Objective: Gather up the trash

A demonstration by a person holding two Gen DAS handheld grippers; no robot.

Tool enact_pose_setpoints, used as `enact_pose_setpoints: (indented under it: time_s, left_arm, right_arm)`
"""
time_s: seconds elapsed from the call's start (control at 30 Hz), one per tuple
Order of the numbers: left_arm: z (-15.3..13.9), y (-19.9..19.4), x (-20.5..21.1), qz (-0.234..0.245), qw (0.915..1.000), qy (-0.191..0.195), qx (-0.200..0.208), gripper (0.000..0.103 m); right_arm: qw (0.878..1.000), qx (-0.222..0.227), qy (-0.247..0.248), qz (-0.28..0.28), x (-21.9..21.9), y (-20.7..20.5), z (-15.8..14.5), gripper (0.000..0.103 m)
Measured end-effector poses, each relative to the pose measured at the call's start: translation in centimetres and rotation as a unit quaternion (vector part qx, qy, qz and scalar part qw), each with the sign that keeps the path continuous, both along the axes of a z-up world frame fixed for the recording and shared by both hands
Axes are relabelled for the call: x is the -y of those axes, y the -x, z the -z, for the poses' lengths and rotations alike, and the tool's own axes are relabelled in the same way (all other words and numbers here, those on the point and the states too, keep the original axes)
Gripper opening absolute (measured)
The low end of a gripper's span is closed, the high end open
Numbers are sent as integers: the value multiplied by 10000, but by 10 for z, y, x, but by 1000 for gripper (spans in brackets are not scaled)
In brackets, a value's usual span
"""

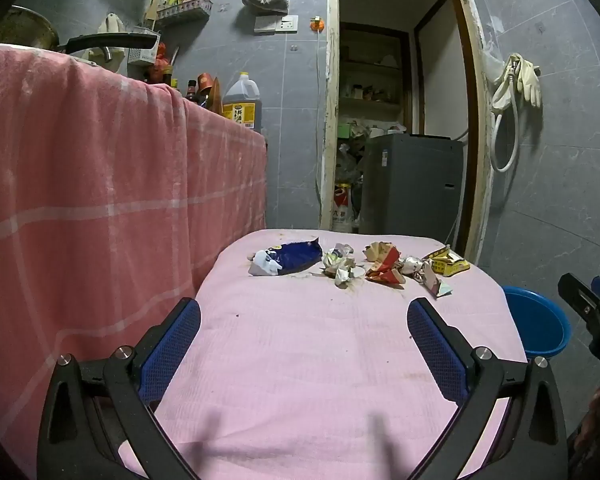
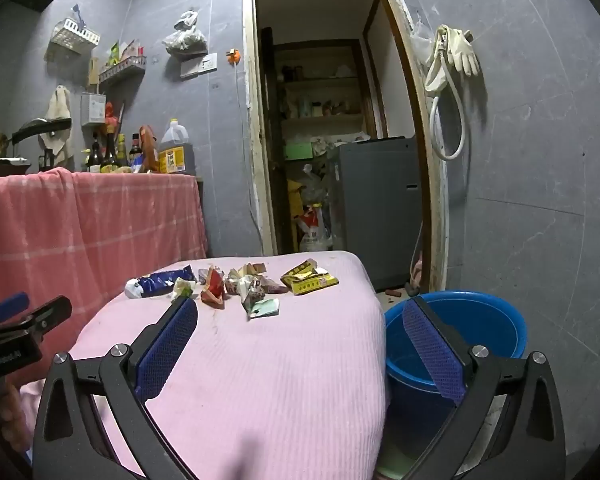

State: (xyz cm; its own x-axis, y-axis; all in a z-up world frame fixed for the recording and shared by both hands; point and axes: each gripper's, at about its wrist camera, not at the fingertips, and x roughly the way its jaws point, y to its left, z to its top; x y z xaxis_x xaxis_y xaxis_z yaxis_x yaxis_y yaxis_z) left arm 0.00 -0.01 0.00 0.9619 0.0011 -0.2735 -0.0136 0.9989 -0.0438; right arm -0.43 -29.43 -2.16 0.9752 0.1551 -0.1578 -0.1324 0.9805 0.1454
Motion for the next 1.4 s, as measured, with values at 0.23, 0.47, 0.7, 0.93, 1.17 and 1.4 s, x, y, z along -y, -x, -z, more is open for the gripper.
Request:
enact_pose_setpoints:
  time_s: [0.23, 0.47, 0.7, 0.93, 1.17, 1.4]
  left_arm:
    - [0, 0, 0, 2, 10000, 0, 9, 101]
    - [0, 1, 0, -3, 10000, 1, 22, 101]
    - [0, -1, 0, -14, 10000, -1, 19, 101]
    - [-2, 2, 1, -26, 10000, 7, 30, 101]
    - [-1, 1, 1, -29, 10000, 10, 22, 101]
    - [-1, 1, -1, -22, 10000, 9, 35, 101]
  right_arm:
    - [10000, -26, 10, 1, 0, 0, 0, 103]
    - [10000, -30, 13, 0, 0, -1, 1, 103]
    - [10000, -31, 16, 0, 0, -1, 2, 103]
    - [10000, -33, 9, -2, 0, -1, 2, 103]
    - [10000, -33, 7, -1, 0, -1, 2, 103]
    - [10000, -37, 4, 0, -1, -1, 2, 103]
